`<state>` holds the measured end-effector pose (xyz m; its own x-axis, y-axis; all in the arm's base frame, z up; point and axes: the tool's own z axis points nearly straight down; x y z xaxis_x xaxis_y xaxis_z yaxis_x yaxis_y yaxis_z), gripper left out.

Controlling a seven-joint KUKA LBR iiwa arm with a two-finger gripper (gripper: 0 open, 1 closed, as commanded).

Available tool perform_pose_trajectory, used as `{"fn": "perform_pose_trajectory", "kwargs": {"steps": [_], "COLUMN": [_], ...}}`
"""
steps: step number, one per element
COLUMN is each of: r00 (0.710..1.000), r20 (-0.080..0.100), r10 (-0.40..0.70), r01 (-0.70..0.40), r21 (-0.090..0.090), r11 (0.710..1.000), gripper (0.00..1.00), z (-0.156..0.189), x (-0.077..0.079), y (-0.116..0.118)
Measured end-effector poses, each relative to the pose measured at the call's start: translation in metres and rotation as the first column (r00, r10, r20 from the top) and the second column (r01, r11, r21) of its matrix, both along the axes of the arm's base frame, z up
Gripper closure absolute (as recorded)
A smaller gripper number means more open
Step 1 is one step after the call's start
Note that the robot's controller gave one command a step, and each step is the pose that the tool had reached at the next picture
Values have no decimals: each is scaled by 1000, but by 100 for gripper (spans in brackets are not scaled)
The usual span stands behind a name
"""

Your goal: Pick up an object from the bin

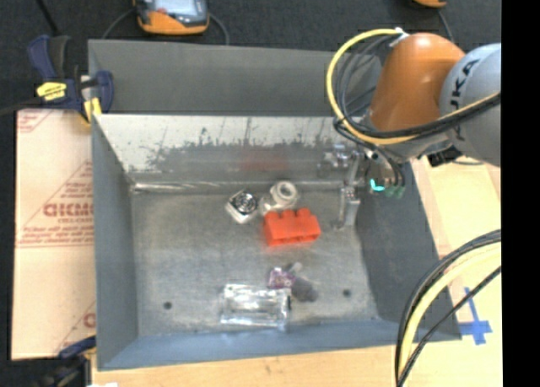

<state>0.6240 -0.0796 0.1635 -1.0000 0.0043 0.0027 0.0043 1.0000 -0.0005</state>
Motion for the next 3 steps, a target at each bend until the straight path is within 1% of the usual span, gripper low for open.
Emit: {"fn": "perform_pose_trajectory", "kwargs": {"steps": [1, 2, 3], "r00": [991, 991, 990], "r20": [8, 8, 11], "r10": [136, 136, 143], "r01": [-136, -136, -143], "r21": [-3, -3, 1], "r11": [991, 991, 990], "gripper": [0, 100, 100], "z": [-90, -84, -4], "x": [16, 17, -54], "y": [28, 27, 71]}}
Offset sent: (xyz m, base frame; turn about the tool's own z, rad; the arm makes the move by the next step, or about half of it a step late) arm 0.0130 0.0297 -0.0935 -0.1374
